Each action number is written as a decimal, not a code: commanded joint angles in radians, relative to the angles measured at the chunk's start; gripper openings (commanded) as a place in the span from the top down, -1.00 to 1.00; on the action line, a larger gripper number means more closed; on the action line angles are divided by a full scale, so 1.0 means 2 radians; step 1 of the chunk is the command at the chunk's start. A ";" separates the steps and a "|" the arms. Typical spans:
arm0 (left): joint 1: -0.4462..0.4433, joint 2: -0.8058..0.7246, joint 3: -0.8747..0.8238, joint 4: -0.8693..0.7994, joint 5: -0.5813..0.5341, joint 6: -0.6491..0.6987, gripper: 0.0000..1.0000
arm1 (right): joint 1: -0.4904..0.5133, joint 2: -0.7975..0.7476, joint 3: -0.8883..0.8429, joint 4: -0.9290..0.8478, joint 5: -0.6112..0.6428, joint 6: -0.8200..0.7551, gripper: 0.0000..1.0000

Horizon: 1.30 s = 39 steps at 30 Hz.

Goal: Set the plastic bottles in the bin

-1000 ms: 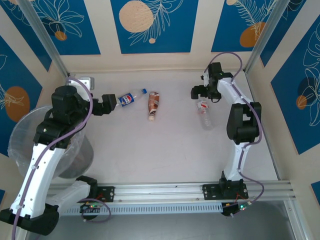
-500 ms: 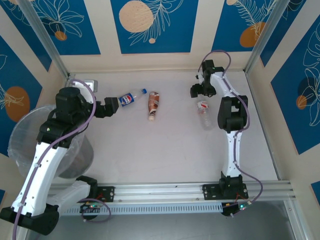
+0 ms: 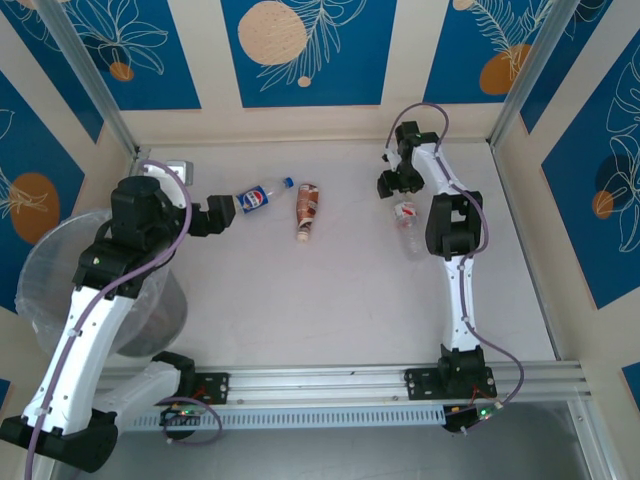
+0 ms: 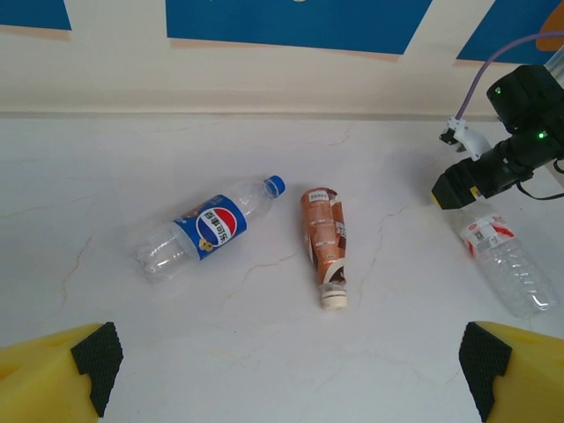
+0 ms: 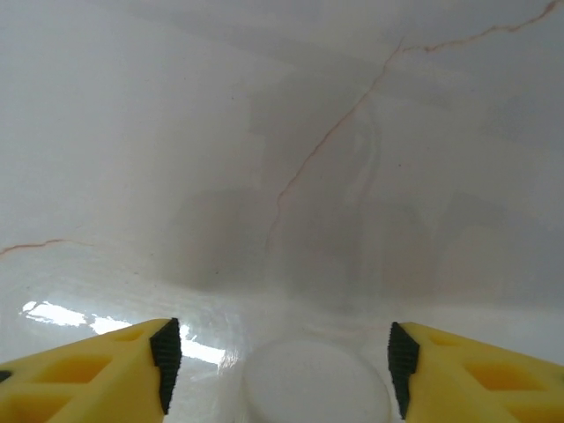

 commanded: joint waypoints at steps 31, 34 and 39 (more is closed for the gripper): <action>-0.004 0.029 -0.025 0.038 0.019 -0.035 -0.99 | 0.034 -0.237 -0.191 0.134 -0.067 0.117 1.00; -0.003 0.032 -0.031 0.055 0.037 -0.038 -0.99 | 0.037 -0.269 -0.219 0.149 -0.087 0.153 1.00; -0.005 0.038 -0.047 0.080 0.045 -0.048 -0.98 | 0.050 -0.315 -0.261 0.170 -0.129 0.186 1.00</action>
